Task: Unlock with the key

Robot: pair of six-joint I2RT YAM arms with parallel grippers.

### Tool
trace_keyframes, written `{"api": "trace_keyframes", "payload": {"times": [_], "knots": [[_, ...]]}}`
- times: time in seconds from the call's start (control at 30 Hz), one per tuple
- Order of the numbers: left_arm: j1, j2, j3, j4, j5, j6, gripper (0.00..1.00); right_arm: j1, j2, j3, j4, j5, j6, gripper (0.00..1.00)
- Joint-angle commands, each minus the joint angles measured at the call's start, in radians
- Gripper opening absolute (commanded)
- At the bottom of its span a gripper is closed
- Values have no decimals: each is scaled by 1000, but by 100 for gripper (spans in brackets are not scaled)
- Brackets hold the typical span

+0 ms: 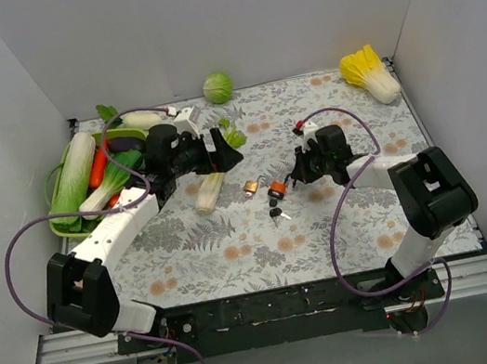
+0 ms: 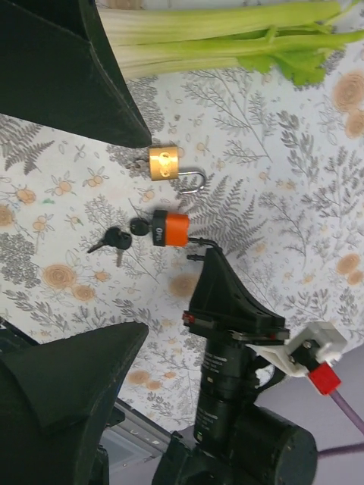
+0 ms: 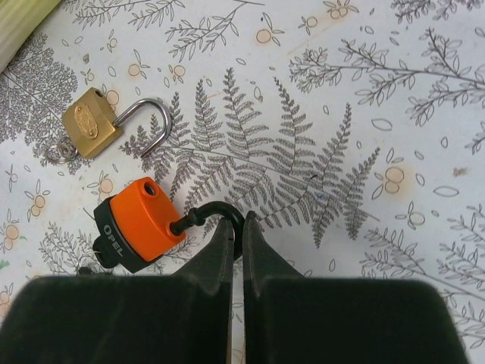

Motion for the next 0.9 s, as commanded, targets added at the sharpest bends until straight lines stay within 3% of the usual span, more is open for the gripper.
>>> {"api": "trace_keyframes", "payload": {"times": [0.0, 0.17, 0.27, 0.4, 0.87], "knots": [[33, -86, -50, -24, 51, 19, 98, -5, 68, 99, -97, 5, -104, 1], [62, -182, -116, -12, 4, 57, 98, 0, 118, 156, -155, 2, -124, 3], [79, -213, -143, -3, 1, 67, 98, 4, 128, 164, -167, 6, -122, 9], [88, -213, -165, -4, 1, 73, 98, 12, 126, 164, -175, 19, -122, 25], [108, -250, -202, 33, 13, 59, 98, 12, 46, 124, -164, 63, -119, 48]]}}
